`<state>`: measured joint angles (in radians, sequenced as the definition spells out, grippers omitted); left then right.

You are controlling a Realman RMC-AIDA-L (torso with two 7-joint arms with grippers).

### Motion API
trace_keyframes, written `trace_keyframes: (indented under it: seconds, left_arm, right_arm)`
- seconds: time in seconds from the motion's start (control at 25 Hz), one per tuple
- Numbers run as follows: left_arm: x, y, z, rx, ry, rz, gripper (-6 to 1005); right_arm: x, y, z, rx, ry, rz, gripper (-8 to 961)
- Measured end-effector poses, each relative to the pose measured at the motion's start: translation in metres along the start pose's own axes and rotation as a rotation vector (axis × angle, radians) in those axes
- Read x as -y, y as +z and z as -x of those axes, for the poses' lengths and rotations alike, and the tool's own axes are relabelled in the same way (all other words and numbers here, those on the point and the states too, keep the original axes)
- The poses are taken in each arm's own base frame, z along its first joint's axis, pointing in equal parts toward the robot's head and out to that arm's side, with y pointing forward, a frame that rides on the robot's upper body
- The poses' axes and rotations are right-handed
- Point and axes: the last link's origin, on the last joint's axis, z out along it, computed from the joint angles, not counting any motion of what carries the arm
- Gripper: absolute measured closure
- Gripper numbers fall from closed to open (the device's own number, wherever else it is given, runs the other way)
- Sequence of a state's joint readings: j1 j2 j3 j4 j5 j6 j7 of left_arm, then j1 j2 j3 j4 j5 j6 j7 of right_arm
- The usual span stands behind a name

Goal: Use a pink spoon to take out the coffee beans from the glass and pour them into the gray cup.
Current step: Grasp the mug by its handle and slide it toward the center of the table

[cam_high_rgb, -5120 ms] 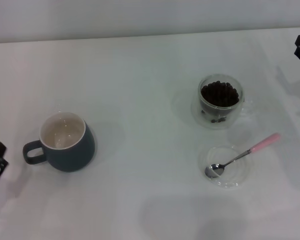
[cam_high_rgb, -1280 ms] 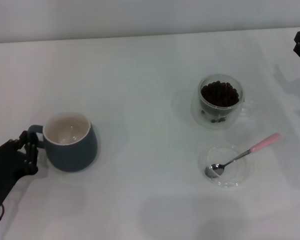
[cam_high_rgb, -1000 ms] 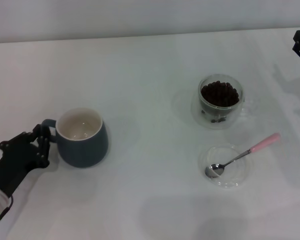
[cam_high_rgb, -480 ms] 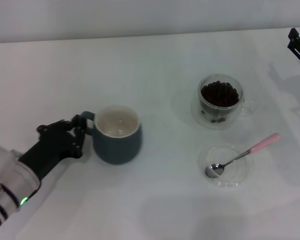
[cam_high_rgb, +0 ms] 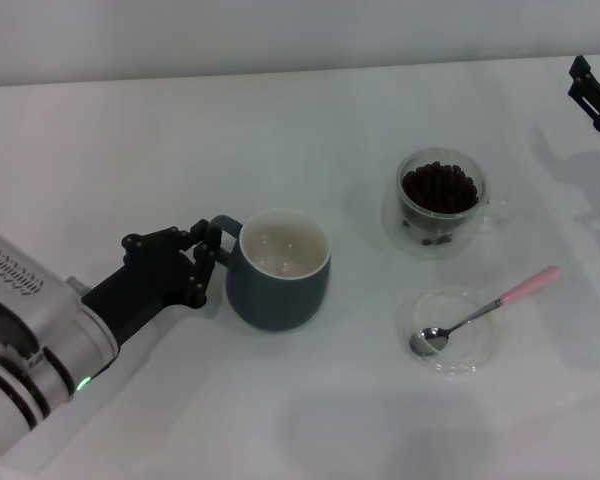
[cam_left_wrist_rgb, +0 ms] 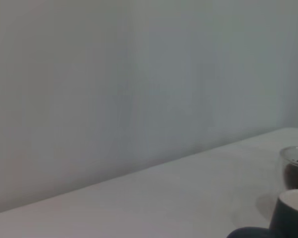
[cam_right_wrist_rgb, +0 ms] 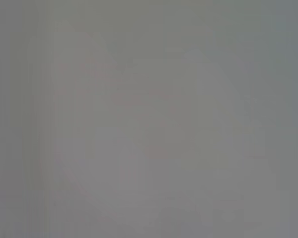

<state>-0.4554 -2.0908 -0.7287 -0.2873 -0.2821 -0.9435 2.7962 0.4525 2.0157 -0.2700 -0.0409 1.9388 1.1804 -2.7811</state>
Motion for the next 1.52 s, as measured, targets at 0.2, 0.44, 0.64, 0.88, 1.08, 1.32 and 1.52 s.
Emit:
trace_keyframes:
  seconds: [0.2, 0.44, 0.64, 0.88, 1.08, 1.32, 1.52]
  left_arm:
    - [-0.002, 0.006, 0.0, 0.026, 0.014, 0.019, 886]
    - [-0.007, 0.01, -0.001, 0.038, 0.03, 0.048, 886]
    - [-0.007, 0.01, -0.001, 0.036, 0.03, 0.051, 887]
    - [-0.008, 0.01, -0.002, 0.028, 0.03, 0.054, 833]
    - [-0.007, 0.008, -0.001, 0.029, 0.026, 0.048, 746]
    - [-0.007, 0.005, 0.001, 0.032, 0.025, 0.043, 635]
    - [-0.006, -0.003, 0.006, 0.033, 0.012, 0.026, 582]
  right_arm:
    - [0.0, 0.0, 0.0, 0.001, 0.001, 0.0, 117]
    - [-0.001, 0.0, 0.0, 0.001, 0.002, 0.001, 119]
    - [-0.001, 0.0, 0.0, 0.001, 0.002, 0.001, 120]
    - [-0.001, -0.001, -0.001, 0.0, 0.003, 0.0, 121]
    - [-0.001, 0.0, 0.0, 0.001, 0.002, 0.001, 122]
    - [-0.001, 0.0, 0.0, 0.003, 0.002, 0.002, 124]
    - [0.0, -0.004, -0.001, 0.002, 0.004, 0.001, 125]
